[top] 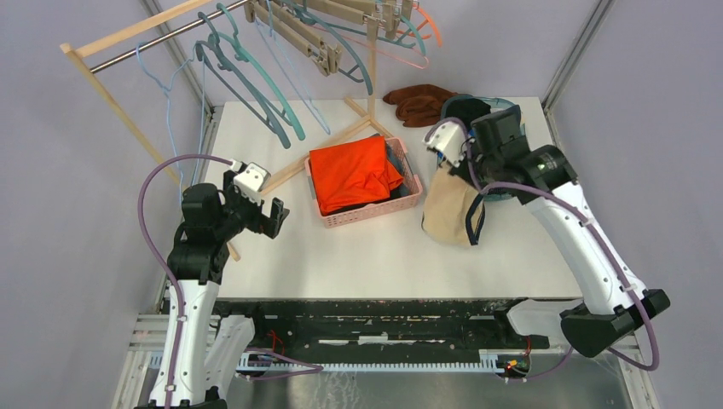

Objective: Remove the underwear clipped to the hanger
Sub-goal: Pick up the underwear from the center of the board, then place the underwear in the bin.

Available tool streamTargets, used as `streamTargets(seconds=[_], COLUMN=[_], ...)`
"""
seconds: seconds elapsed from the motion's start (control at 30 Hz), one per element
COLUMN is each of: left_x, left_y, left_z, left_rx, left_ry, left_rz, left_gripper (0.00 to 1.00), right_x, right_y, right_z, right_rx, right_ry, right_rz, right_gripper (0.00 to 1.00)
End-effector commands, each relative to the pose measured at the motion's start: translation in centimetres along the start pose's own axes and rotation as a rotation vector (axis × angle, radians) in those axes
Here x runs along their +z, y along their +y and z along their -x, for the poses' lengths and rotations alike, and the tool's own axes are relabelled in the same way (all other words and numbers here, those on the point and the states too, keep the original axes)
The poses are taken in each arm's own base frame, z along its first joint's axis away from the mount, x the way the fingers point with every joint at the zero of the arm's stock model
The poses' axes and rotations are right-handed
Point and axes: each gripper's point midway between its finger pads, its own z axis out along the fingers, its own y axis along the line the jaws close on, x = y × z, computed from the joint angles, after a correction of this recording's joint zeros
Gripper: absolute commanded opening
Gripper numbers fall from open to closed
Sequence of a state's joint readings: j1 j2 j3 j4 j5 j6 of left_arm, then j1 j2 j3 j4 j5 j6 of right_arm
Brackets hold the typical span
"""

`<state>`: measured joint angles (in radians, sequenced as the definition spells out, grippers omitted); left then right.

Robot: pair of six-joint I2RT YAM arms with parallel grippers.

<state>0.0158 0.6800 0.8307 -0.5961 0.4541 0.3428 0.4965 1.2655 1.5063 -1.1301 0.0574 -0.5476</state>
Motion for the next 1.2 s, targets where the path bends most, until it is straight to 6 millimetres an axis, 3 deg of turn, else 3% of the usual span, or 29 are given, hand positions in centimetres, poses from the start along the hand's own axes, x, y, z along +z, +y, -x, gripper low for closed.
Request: streamTargets(seconds=[0.0, 0.27, 0.37, 0.5, 0.67, 0.8, 0.97, 1.17], left_x=[-0.2, -0.2, -0.2, -0.2, -0.3, -0.2, -0.3, -0.3], left_y=[0.3, 0.3, 0.3, 0.3, 0.2, 0.1, 0.1, 0.0], left_z=[1.0, 1.2, 1.1, 1.2, 1.3, 1.2, 1.1, 1.1], left_rx=[0.040, 0.042, 0.043, 0.043, 0.045, 0.046, 0.047, 0.049], left_ry=[-0.037, -0.040, -0.039, -0.040, -0.044, -0.043, -0.043, -0.043], left_rz=[0.008, 0.009, 0.009, 0.006, 0.002, -0.001, 0.002, -0.004], left_gripper=[0.99, 0.99, 0.99, 0.99, 0.99, 0.99, 0.99, 0.99], right_x=[-3.7, -8.7, -9.5, -9.2, -5.7, -1.1, 5.3, 10.8], right_y=[-6.3, -16.9, -20.4, -24.5, -27.8, -28.7, -27.6, -24.6], right_z=[0.8, 3.5, 4.0, 4.0, 3.8, 3.4, 1.5, -2.4], right_rx=[0.084, 0.228, 0.272, 0.309, 0.326, 0.331, 0.359, 0.389], right_ry=[-0.006, -0.112, -0.135, -0.123, -0.089, -0.056, 0.026, 0.135], right_rz=[-0.198, -0.477, -0.570, -0.673, -0.702, -0.662, -0.552, -0.419], right_gripper=[0.01, 0.01, 0.00, 0.00, 0.00, 0.00, 0.01, 0.04])
